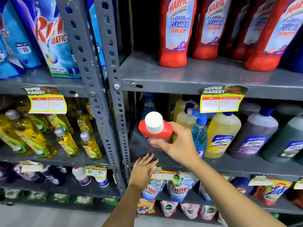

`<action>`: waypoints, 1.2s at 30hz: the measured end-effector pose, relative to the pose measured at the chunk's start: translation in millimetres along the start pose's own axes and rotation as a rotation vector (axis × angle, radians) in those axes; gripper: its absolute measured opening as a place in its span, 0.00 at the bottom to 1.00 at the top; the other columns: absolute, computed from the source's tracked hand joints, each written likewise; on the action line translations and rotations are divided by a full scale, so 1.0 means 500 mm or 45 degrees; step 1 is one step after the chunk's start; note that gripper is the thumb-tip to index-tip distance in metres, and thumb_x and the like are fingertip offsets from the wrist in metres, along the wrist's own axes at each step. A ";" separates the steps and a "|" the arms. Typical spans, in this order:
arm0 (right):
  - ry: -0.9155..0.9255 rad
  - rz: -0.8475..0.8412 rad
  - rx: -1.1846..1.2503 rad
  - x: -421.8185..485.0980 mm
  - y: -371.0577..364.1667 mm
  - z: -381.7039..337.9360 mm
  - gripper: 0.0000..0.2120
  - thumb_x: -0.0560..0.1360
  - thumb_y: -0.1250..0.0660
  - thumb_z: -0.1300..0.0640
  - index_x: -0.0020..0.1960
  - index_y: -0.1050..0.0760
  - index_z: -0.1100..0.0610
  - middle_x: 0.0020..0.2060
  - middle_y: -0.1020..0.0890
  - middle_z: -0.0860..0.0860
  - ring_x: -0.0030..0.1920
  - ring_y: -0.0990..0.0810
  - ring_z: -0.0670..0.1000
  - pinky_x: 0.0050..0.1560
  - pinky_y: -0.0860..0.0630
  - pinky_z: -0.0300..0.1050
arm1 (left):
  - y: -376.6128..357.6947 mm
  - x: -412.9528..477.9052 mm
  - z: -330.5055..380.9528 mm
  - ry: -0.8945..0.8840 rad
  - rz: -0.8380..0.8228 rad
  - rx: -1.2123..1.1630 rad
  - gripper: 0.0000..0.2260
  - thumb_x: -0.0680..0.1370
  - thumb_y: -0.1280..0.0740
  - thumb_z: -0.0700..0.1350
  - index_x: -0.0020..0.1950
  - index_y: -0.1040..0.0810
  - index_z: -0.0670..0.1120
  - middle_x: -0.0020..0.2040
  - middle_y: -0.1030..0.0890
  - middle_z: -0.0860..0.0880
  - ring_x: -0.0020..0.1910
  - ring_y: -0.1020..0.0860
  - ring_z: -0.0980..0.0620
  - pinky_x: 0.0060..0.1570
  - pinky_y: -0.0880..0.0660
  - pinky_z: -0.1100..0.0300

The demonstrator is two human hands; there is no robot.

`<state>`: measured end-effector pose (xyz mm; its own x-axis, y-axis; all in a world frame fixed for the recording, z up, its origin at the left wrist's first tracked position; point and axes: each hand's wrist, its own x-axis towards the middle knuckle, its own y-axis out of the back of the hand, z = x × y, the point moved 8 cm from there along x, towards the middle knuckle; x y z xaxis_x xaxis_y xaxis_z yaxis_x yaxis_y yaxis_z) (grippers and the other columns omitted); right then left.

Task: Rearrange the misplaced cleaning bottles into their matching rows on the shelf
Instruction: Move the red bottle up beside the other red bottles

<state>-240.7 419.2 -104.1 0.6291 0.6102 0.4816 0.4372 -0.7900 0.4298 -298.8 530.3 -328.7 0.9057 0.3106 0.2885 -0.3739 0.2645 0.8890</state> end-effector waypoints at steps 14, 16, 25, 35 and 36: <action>0.445 0.404 0.502 0.130 0.463 -0.383 0.08 0.65 0.24 0.62 0.35 0.17 0.50 0.32 0.14 0.42 0.34 0.17 0.41 0.38 0.21 0.39 | 0.650 0.175 0.386 -0.590 1.041 0.153 0.13 0.79 0.35 0.46 0.59 0.21 0.41 0.62 0.22 0.44 0.62 0.26 0.44 0.57 0.31 0.51; 0.426 0.425 0.467 0.185 0.488 -0.373 0.07 0.65 0.23 0.63 0.37 0.18 0.52 0.32 0.14 0.43 0.34 0.17 0.42 0.39 0.21 0.40 | 0.641 0.234 0.378 -0.493 0.898 0.267 0.18 0.80 0.40 0.53 0.62 0.22 0.43 0.66 0.25 0.44 0.68 0.32 0.45 0.59 0.32 0.49; 0.117 0.439 0.237 0.376 0.483 -0.221 0.10 0.62 0.20 0.56 0.41 0.18 0.55 0.42 0.13 0.58 0.45 0.14 0.57 0.50 0.18 0.60 | 0.612 0.261 0.361 -0.407 0.927 0.343 0.20 0.78 0.40 0.58 0.49 0.16 0.45 0.47 0.15 0.47 0.47 0.18 0.47 0.44 0.23 0.54; -0.051 0.239 0.175 0.364 0.453 -0.177 0.17 0.68 0.22 0.52 0.54 0.21 0.53 0.47 0.15 0.47 0.45 0.16 0.43 0.42 0.19 0.35 | 0.612 0.260 0.363 -0.410 0.959 0.382 0.20 0.78 0.41 0.59 0.50 0.15 0.46 0.48 0.15 0.48 0.48 0.18 0.49 0.47 0.24 0.56; -0.079 0.168 0.116 0.353 0.449 -0.166 0.19 0.67 0.22 0.52 0.55 0.22 0.52 0.48 0.15 0.45 0.45 0.17 0.40 0.39 0.21 0.31 | 0.611 0.260 0.362 -0.408 0.960 0.382 0.20 0.78 0.40 0.59 0.50 0.15 0.46 0.48 0.15 0.48 0.48 0.18 0.49 0.47 0.24 0.56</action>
<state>-84.7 354.5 140.7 0.7220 0.4979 0.4804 0.4026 -0.8670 0.2936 -258.9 486.2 45.1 0.4672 0.0222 0.8839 -0.8688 -0.1738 0.4636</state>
